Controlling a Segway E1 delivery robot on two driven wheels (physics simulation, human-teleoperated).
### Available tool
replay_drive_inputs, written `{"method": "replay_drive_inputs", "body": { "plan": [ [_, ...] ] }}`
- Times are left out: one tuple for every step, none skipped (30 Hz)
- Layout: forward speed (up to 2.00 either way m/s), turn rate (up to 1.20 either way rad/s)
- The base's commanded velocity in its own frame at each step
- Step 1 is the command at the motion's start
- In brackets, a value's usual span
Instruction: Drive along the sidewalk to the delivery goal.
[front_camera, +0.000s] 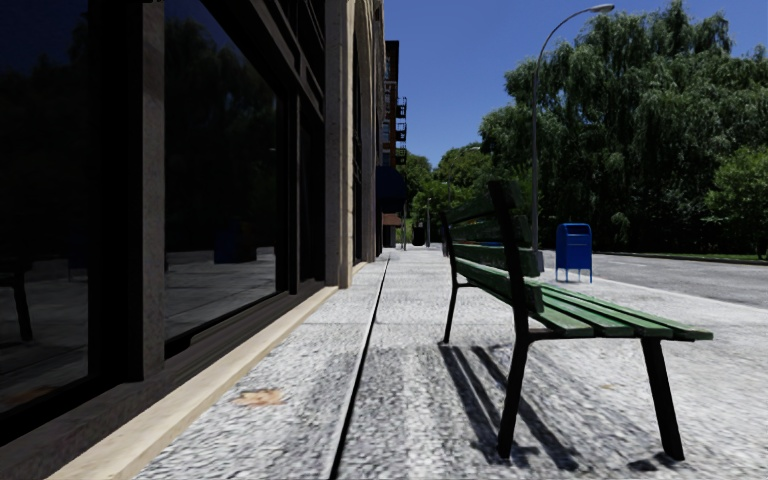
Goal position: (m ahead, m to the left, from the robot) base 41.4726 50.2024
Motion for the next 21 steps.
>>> {"method": "replay_drive_inputs", "body": {
  "plan": [
    [2.0, 0.0],
    [2.0, 0.0],
    [2.0, 0.02],
    [2.0, 0.09],
    [2.0, 0.23],
    [2.0, 0.23],
    [2.0, 0.34],
    [2.0, 0.37],
    [2.0, 0.38],
    [2.0, 0.38],
    [2.0, 0.31],
    [2.0, 0.0],
    [2.0, 0.0],
    [2.0, 0.0],
    [2.0, 0.0],
    [2.0, 0.0],
    [2.0, 0.0],
    [2.0, 0.0],
    [2.0, 0.0],
    [2.0, 0.0],
    [2.0, 0.0]
  ]
}}
